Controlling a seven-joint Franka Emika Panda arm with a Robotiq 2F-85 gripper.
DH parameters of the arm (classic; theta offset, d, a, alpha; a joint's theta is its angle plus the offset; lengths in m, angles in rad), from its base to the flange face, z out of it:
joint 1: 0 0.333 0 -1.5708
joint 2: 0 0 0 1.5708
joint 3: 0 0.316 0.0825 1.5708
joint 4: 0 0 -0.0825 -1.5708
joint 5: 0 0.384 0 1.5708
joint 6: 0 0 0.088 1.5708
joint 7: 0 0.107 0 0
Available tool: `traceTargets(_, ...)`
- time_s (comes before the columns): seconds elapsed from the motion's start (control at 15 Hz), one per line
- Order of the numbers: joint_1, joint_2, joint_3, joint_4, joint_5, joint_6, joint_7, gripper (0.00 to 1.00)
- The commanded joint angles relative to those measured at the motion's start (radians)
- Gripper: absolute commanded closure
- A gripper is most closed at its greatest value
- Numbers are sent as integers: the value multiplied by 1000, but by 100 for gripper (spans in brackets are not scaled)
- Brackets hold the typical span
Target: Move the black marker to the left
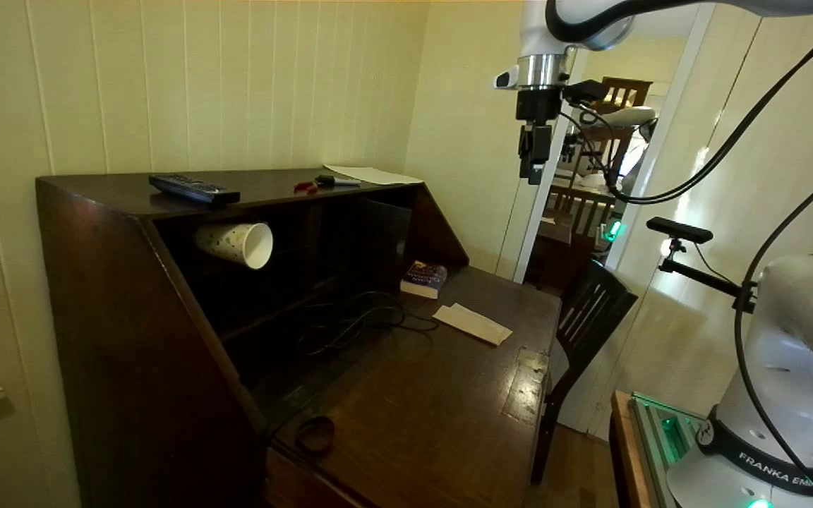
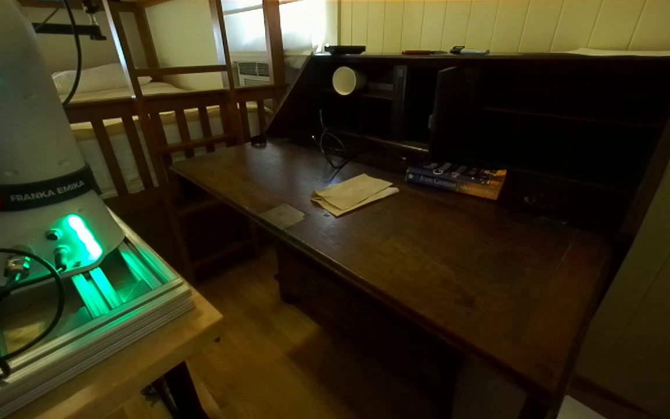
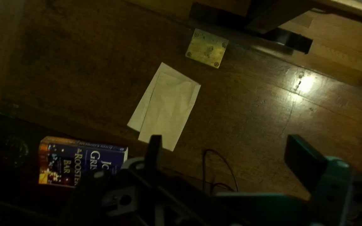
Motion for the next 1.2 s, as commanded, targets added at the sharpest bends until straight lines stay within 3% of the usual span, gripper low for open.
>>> traceTargets(0.0, 20, 51, 2, 58, 61, 134, -114, 0)
traceTargets(0.33, 35, 250, 18, 333, 120, 104, -404, 0)
traceTargets(0.53, 2, 358, 34, 490, 170, 52, -598, 0)
traceTargets(0.73, -40, 462, 52, 643, 151, -49, -772, 0)
traceTargets(0.8, -52, 498, 58, 693, 129, -45, -800, 0)
traceTargets(0.93, -64, 567, 64, 795, 45, 74, -751, 0)
traceTargets(1.0, -67, 474, 79, 654, 84, 57, -730, 0)
traceTargets(1.13, -45, 525, 46, 723, 67, 83, -733, 0)
